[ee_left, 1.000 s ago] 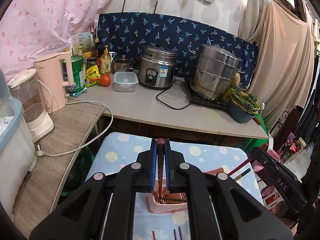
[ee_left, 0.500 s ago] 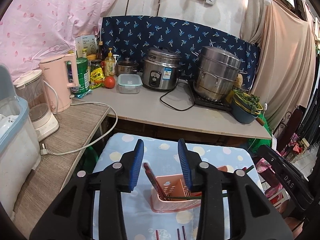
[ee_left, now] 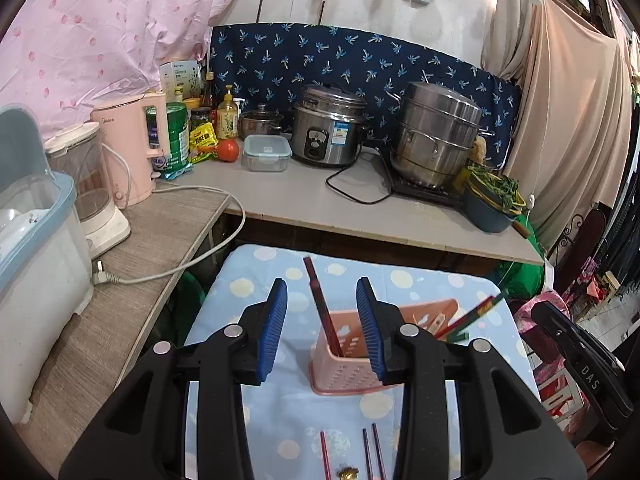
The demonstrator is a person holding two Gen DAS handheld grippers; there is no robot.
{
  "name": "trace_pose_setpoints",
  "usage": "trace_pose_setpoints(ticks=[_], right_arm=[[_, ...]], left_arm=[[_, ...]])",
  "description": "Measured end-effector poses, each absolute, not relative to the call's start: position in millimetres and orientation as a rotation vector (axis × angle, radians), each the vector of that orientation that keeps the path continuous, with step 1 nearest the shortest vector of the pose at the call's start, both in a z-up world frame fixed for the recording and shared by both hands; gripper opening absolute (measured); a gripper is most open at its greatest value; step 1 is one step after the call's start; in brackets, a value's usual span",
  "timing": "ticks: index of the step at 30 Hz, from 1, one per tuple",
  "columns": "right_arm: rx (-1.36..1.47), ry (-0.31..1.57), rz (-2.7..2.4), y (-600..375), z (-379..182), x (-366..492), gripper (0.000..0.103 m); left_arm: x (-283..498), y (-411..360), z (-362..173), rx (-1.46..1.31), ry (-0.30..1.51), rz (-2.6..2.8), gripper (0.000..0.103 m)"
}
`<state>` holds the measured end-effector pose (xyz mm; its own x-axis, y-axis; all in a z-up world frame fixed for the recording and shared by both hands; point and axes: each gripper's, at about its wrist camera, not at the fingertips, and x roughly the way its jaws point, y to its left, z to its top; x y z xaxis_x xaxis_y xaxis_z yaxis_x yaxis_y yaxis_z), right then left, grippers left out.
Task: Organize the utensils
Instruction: 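Move both open grippers back over the remaining chopsticks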
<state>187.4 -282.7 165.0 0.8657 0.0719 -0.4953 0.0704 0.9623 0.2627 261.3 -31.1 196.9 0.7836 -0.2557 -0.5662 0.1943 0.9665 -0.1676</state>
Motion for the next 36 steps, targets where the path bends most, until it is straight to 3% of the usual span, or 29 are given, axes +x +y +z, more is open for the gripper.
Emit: trace_pose_setpoints(ticks=[26,36], right_arm=[[0.298,0.871,0.056,-240,20,72,0.012],[0.284,0.954,0.086,-217,-15,52,0.012]], left_arm=[[161,-24,37,-0.016,0.979,-0.251,0.035],[137,-20,1,-0.01,1.044,-0.225,0.036]])
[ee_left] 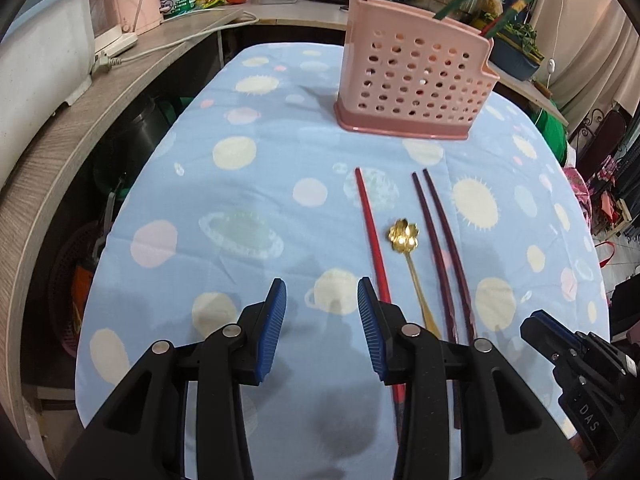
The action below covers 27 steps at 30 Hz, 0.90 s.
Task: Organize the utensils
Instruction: 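Move both open grippers back over the remaining chopsticks, then grasp a dark red chopstick with the right gripper while the left grasps a bright red one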
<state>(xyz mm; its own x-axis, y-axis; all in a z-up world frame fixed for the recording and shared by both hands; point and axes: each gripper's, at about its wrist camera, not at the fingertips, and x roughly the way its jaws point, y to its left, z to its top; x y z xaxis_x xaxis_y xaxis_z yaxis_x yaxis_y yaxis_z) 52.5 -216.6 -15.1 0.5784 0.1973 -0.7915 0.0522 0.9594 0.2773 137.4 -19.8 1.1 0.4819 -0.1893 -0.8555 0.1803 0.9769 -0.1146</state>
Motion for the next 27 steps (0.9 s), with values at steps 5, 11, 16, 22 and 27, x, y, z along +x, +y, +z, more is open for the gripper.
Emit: trace_pose_setpoints(ticks=[5,11,16,22,27], right_arm=[[0.274,0.976,0.089,-211,-24,49,0.013],[0.259,0.988,0.095,-205,-30,45,0.023],[0.249,1.004,0.096,-202,-35,42,0.023],[0.241,1.013,0.104,-199,-38,41,0.023],[0.226,1.017,0.105,-196,-41,40,0.023]], left_arm=[[127,-22,-4,-0.007,1.042,-0.23,0.053],[117,-26,-11,0.014,1.061,-0.244,0.058],[109,-31,-18,0.032,1.078,-0.256,0.059],[100,-36,-25,0.054,1.098,-0.276,0.06],[97,-40,-28,0.063,1.108,-0.286,0.06]])
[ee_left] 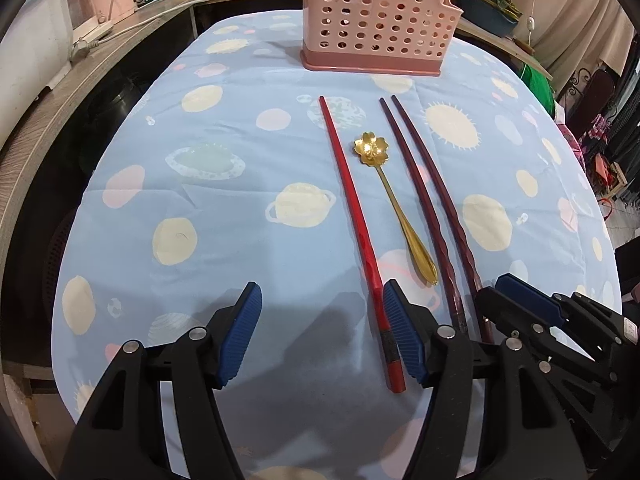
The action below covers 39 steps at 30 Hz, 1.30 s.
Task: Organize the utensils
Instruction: 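Grasp a dark red chopstick with the right gripper while the left grasps a bright red one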
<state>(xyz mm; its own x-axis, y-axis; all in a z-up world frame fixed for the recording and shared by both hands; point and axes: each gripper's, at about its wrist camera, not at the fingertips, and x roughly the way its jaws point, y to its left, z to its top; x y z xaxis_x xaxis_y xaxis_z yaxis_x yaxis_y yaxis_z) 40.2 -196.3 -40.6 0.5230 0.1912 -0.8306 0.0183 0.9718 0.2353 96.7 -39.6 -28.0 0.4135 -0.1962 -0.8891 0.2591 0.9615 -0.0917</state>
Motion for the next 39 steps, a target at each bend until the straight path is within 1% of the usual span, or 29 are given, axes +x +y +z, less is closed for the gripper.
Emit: trace_pose_setpoints(ticks=[8,11,14,18,30,36,39], right_arm=[[0.184,1.012,0.092,-192,-43,37,0.022],[0.168,1.01,0.082,-193,-43,37,0.017],[0.166,1.007,0.08,-193,-43,37,0.015],[0.18,1.007,0.067,-198,-44,37,0.006],[0.208,1.007,0.069,-203,-45,35,0.006],[0.216,1.008,0.064,-205,-45,34,0.006],[0.223,1.009,0.063,-207,-44,34,0.006]], left_arm=[[93,-46,-33,0.079,1.121,-0.303,0.062],[91,-48,-36,0.086,1.129,-0.306,0.062],[90,-49,-37,0.095,1.129,-0.304,0.062],[89,-50,-37,0.101,1.126,-0.302,0.062],[84,-55,-38,0.142,1.118,-0.303,0.061],[79,-56,-38,0.153,1.112,-0.307,0.055],[77,-56,-37,0.156,1.111,-0.314,0.048]])
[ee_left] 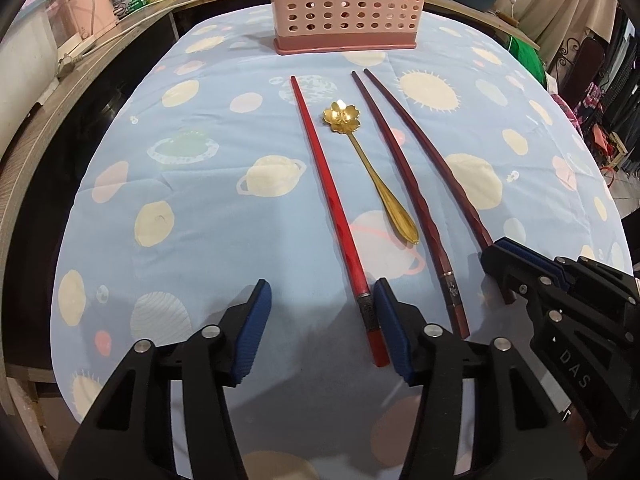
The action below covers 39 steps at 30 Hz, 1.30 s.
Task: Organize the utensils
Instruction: 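Grasp a dark red chopstick with the right gripper while the left grasps a bright red one, then lift both held chopsticks and carry them over the pink basket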
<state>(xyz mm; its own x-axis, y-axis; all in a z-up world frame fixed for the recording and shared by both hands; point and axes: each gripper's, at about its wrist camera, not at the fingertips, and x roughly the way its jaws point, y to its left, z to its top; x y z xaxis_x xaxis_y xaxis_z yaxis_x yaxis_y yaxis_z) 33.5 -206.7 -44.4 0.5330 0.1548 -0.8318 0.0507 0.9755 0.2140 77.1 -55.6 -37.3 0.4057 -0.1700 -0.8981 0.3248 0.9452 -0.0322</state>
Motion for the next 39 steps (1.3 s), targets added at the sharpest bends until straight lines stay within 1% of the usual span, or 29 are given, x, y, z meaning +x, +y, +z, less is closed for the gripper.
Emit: trace_pose_setpoints(ticks=[3,5,6,8,9,17,25,39], right_arm=[[0.226,1.01,0.062,-207,-44,33,0.007],[0.228,1.01,0.061,-207,-44,33,0.007],[0.228,1.01,0.061,-207,-44,33,0.007],[0.228,1.01,0.061,-207,-44,32,0.007],[0.229,1.01,0.06,-208,-44,32,0.007],[0.242,1.002,0.049,-214,-40,31,0.007],[0.26,0.958,0.04,-222,-23,31,0.007],[0.289,0.804,0.016,-248,38,36,0.007]], left_arm=[[75,-55,-36,0.157,1.111,-0.322,0.036],[74,-56,-35,0.157,1.112,-0.331,0.023],[74,-56,-35,0.156,1.112,-0.333,0.02],[74,-56,-35,0.153,1.115,-0.341,0.011],[74,-55,-35,0.15,1.118,-0.342,0.009],[78,-51,-33,0.112,1.141,-0.35,0.007],[83,-44,-15,0.072,1.117,-0.344,0.007],[100,-28,38,-0.02,1.029,-0.342,0.007]])
